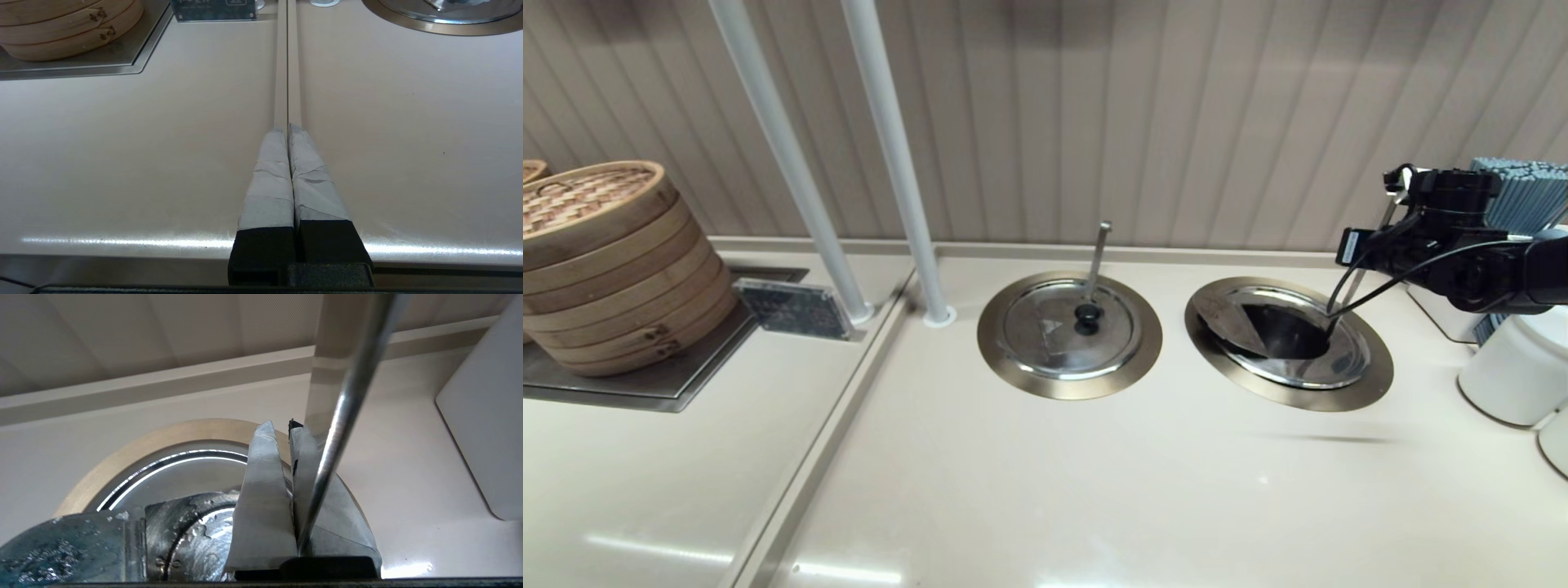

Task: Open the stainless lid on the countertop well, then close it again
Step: Stir with a spoon

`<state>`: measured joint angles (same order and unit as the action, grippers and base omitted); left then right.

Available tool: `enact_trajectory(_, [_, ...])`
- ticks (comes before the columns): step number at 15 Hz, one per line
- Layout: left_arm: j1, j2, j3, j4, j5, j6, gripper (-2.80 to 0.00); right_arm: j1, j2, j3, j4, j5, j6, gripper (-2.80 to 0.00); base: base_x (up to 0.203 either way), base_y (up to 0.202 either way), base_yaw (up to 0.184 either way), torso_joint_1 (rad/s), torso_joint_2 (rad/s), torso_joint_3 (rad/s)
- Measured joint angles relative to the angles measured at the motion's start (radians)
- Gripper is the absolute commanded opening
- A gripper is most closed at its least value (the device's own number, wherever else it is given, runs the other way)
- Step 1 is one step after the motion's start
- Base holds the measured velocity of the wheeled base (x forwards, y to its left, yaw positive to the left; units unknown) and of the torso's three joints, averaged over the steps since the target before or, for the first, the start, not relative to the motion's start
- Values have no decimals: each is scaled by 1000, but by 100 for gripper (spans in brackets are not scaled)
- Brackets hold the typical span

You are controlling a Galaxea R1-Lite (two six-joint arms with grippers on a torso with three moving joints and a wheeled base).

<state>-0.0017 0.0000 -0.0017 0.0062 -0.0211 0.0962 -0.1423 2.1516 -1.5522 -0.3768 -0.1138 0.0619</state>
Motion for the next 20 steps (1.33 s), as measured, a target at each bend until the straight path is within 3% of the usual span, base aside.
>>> enact_trajectory(5, [0, 0, 0, 0, 0, 0, -280, 81, 56, -81, -4, -20, 42, -280, 0, 0, 0, 0, 0, 0])
enact_trajectory(9, [0, 0, 0, 0, 0, 0, -280, 119, 50, -55, -4, -30, 65, -280, 0, 0, 0, 0, 0, 0])
enact_trajectory(15, [0, 0, 0, 0, 0, 0, -280, 24, -2, 57, -5, -25, 52, -280, 0, 0, 0, 0, 0, 0])
enact_trajectory(20, [0, 0, 0, 0, 0, 0, -280, 28, 59, -66, -2, -25, 58, -280, 0, 0, 0, 0, 0, 0])
